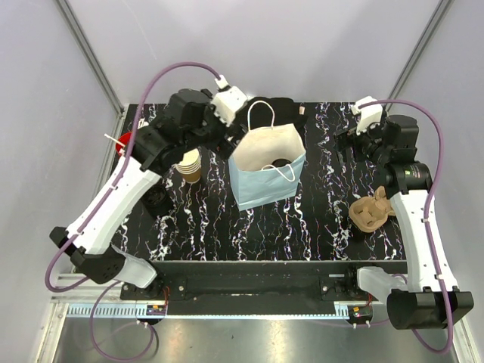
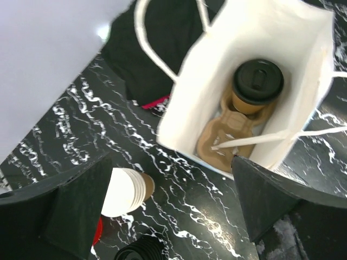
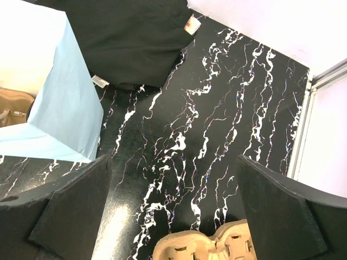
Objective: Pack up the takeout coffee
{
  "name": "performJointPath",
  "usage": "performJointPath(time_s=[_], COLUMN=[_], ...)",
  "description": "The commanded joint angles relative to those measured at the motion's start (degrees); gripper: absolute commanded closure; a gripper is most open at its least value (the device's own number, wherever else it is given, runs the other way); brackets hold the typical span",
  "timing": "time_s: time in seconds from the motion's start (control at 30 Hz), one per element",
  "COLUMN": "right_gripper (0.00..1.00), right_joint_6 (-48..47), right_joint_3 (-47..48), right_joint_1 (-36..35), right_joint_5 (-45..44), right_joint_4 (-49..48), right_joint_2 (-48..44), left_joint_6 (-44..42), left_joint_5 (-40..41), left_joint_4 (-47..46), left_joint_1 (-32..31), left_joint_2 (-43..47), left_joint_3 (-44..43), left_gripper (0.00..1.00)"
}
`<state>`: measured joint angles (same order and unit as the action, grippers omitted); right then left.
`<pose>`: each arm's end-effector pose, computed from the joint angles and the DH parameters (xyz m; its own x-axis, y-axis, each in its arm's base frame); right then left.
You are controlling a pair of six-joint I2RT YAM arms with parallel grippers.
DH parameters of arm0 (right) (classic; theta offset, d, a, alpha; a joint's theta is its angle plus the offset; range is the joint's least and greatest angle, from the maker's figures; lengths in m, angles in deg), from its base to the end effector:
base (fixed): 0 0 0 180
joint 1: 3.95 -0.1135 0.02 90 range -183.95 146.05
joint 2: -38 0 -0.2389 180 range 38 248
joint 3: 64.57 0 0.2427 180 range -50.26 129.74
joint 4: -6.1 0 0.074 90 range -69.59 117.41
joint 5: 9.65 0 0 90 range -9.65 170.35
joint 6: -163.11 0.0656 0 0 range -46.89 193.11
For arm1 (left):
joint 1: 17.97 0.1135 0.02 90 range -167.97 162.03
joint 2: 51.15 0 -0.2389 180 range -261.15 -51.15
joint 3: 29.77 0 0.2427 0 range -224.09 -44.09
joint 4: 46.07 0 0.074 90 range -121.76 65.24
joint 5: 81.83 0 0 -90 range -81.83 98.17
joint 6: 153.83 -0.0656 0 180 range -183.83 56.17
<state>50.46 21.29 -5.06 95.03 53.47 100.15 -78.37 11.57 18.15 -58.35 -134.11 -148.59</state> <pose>0.2561 0.0216 0.3672 -0.2737 -0.3779 -0.8845 -0.3860 0.8854 -0.2589 0.2388 -0.1980 0.4265 -0.1979 0.4973 -0.8447 0.6784 0.6915 0.2482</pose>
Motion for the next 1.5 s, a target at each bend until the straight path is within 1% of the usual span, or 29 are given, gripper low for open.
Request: performJointPath(time_s=[0.0, 0.2, 0.23, 0.3, 0.33, 0.4, 0.53, 0.6, 0.63, 0.73, 0.93, 1.1, 1.23, 1.47], right_gripper=[0.00, 0.00, 0.01, 0.00, 0.00, 0.00, 0.00, 0.00, 0.00, 0.00, 0.00, 0.00, 0.00, 0.00], right_joint_6=[0.33, 0.15, 0.42, 0.68, 1.20, 1.82, 3.40, 3.84, 4.37, 4.81, 5.69, 7.01, 8.42, 8.77], right_joint_3=[1.93, 2.63, 2.81, 3.68, 4.03, 5.18, 7.02, 8.16, 8.60, 10.80, 17.73, 22.58, 26.44, 30.23], right_joint_1=[0.14, 0.05, 0.14, 0.14, 0.05, 0.05, 0.05, 0.14, 0.14, 0.14, 0.14, 0.14, 0.14, 0.14], right_joint_5=[2.11, 2.02, 1.94, 1.41, 1.06, -0.26, -2.11, -2.98, -3.25, -4.30, -6.85, -9.05, -9.58, -10.02], right_joint_4=[0.95, 1.66, 1.57, 1.57, 1.57, 1.48, 1.22, 1.22, 1.22, 2.01, 4.55, 6.84, 8.16, 9.92], right_joint_2=[-1.86, -2.38, -2.65, -3.00, -2.91, -2.91, -3.17, -3.26, -3.35, -3.35, -3.09, -2.91, -2.74, -2.56], left_joint_6=[1.53, 3.03, 3.21, 4.26, 4.52, 4.70, 5.31, 6.63, 7.24, 9.18, 12.96, 14.10, 14.37, 14.37], left_joint_5=[-0.93, -6.56, -8.04, -9.72, -10.94, -12.44, -14.64, -17.62, -20.42, -25.87, -35.55, -38.90, -39.87, -40.84], left_joint_4=[-4.12, -7.10, -7.72, -8.86, -9.21, -10.09, -12.46, -13.61, -13.70, -13.70, -16.86, -18.00, -18.53, -19.41], left_joint_1=[3.63, 12.51, 15.30, 18.48, 21.37, 24.11, 29.99, 32.72, 35.26, 40.27, 50.64, 55.22, 56.72, 58.13], left_joint_2=[4.29, 9.20, 9.91, 11.58, 12.03, 13.34, 15.72, 16.69, 16.69, 16.16, 15.99, 16.25, 16.60, 17.74], left_joint_3=[-0.35, 1.76, 1.85, 2.20, 2.29, 2.38, 5.18, 6.07, 6.25, 5.90, 6.69, 6.42, 6.16, 5.63], left_gripper=[0.01, 0.01, 0.01, 0.01, 0.01, 0.01, 0.01, 0.01, 0.01, 0.01, 0.01, 0.01, 0.01, 0.01])
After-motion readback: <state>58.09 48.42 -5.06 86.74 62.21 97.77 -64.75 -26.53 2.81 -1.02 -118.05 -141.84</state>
